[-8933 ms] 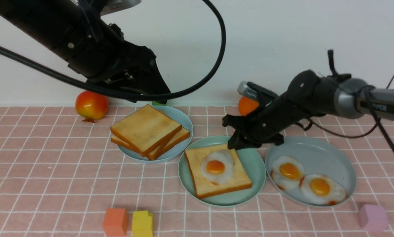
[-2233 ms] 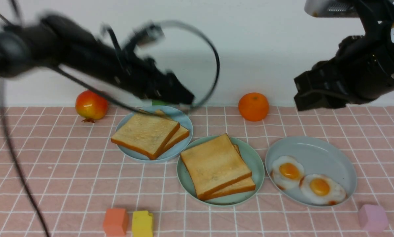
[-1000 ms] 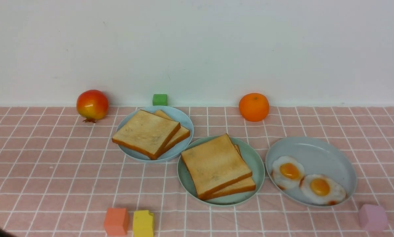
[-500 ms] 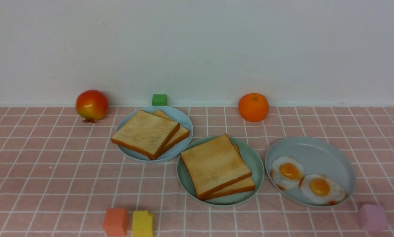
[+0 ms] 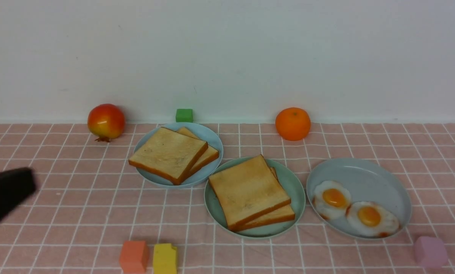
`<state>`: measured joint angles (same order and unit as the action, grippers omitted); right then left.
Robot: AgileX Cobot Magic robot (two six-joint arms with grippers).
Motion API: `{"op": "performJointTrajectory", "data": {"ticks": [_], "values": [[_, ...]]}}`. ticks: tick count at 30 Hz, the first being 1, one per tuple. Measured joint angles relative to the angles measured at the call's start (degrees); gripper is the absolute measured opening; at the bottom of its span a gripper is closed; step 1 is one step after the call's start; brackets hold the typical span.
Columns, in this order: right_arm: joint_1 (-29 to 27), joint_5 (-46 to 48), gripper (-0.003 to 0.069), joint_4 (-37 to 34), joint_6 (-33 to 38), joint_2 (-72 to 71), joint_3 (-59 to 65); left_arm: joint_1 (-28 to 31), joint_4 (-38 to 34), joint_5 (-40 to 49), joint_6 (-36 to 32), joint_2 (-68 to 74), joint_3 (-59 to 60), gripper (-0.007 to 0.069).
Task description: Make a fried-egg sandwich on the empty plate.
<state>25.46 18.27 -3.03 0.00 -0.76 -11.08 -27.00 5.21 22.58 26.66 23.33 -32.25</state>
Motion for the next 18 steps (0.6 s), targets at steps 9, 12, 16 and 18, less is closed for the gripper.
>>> {"op": "performJointTrajectory", "data": {"ticks": [9,12,16,18], "values": [[0.00,0.00,0.0024,-0.18,0.00,0.00,0.00,13.58,7.89,2.29,1.17,-20.69,17.99,0.0013],[0.00,0.00,0.0026,-0.18,0.00,0.00,0.00,16.60,7.51,2.16,-0.12,-23.79,24.67,0.0013],[0.00,0.05,0.0032,-0.18,0.00,0.00,0.00,18.95,1.46,1.62,-4.94,-23.87,31.99,0.0013],[0.00,0.05,0.0033,-0.18,0.00,0.00,0.00,19.28,-0.85,0.90,-8.12,-23.87,32.78,0.0013]]}}
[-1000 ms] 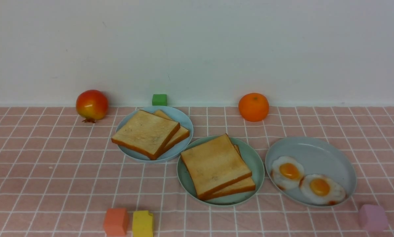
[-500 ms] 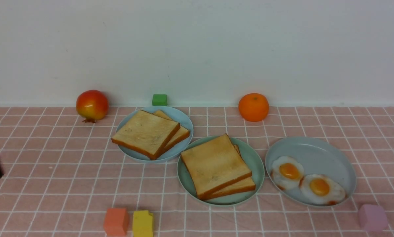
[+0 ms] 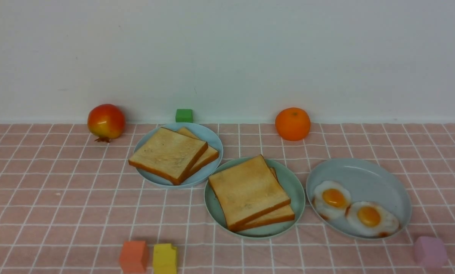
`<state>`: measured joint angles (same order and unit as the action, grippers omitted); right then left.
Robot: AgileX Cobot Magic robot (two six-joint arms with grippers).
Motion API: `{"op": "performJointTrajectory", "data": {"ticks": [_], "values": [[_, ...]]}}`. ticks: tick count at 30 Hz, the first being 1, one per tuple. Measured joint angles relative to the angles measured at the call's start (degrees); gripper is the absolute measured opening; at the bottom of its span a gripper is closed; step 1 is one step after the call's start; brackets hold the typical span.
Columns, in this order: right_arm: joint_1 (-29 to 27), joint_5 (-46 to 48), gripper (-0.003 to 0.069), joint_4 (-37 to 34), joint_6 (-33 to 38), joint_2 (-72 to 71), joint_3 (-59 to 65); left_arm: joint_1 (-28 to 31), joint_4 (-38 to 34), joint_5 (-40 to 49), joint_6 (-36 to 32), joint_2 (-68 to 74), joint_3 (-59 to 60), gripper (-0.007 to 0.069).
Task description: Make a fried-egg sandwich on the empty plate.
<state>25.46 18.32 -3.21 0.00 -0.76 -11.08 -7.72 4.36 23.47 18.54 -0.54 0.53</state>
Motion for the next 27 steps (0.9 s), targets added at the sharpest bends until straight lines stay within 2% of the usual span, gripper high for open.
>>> {"op": "performJointTrajectory", "data": {"ticks": [2,5,15,27], "values": [[0.00,0.00,0.0034,0.00,0.00,0.00,0.00,0.01,-1.49,-0.02,-4.20,0.00,0.01,0.0013],[0.00,0.00,0.0036,0.00,0.00,0.00,0.00,0.16,-1.74,0.04,-6.53,0.00,0.01,0.0013],[0.00,0.00,0.0047,0.00,0.00,0.00,0.00,5.01,-1.93,0.09,-6.98,0.00,0.01,0.0013],[0.00,-0.07,0.0064,0.00,0.00,0.00,0.00,5.26,-1.98,0.09,-6.98,0.00,0.01,0.0013]]}}
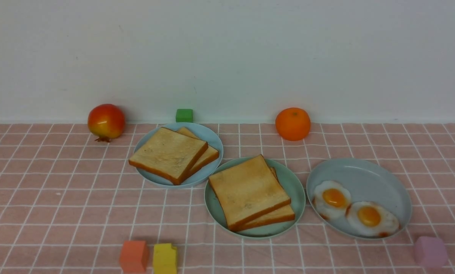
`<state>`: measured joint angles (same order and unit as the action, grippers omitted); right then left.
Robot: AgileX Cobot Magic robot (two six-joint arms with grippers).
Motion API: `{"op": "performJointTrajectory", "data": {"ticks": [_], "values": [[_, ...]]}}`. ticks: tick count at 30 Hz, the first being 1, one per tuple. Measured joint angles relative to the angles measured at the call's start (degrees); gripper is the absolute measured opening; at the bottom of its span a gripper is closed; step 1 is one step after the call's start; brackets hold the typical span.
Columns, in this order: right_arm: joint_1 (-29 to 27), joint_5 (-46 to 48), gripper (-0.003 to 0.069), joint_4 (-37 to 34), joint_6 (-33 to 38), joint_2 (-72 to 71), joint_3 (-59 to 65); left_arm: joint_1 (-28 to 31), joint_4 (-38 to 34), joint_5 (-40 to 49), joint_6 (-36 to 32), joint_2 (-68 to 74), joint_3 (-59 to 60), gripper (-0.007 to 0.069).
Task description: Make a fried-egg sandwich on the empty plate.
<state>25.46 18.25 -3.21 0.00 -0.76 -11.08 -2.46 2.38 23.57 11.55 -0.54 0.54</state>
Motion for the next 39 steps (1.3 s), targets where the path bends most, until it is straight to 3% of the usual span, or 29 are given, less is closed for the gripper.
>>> {"op": "performJointTrajectory", "data": {"ticks": [18,25,33,39], "values": [[-0.40,0.08,0.0083,2.71,0.00,0.00,0.00,0.00,-0.05,0.00,0.00,0.00,0.00,0.0024],[-8.20,2.63,0.0090,7.07,0.00,0.00,0.47,0.00,-0.05,0.00,0.00,0.00,0.00,0.0028],[-18.41,3.05,0.0096,1.66,0.00,0.00,11.03,0.00,-0.05,0.00,0.00,0.00,0.00,0.0034],[-20.86,4.54,0.0100,0.17,0.00,0.00,12.30,0.00,-0.10,0.00,0.00,0.00,0.00,0.0036]]}}
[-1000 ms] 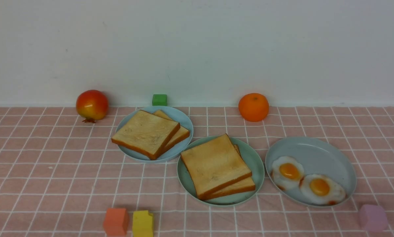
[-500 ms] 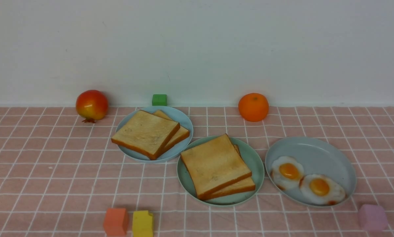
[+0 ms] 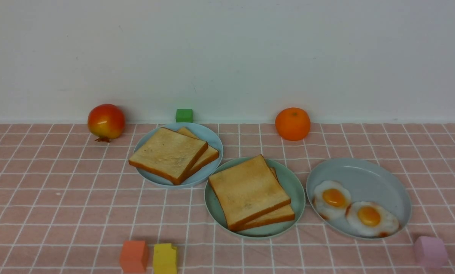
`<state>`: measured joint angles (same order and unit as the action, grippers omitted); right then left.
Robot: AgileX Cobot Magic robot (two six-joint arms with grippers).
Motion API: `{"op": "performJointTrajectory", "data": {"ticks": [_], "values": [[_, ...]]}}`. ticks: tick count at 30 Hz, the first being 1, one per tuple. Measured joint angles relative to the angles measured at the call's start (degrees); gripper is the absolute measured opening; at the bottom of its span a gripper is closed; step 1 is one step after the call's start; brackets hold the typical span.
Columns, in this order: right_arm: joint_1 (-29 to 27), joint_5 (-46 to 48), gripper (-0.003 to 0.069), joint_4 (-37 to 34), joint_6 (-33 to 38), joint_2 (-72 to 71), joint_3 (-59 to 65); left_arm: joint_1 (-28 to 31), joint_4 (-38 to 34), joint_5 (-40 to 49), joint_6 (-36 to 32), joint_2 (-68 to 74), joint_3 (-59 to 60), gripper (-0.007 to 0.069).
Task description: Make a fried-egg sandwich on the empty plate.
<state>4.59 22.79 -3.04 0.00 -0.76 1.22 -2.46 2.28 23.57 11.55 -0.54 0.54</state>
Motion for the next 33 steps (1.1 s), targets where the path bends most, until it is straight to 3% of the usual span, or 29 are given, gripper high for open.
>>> {"op": "performJointTrajectory", "data": {"ticks": [33], "values": [[-0.25,0.00,0.0144,-0.45,0.00,0.00,0.00,0.00,0.00,0.00,0.00,0.00,0.00,0.0074]]}}
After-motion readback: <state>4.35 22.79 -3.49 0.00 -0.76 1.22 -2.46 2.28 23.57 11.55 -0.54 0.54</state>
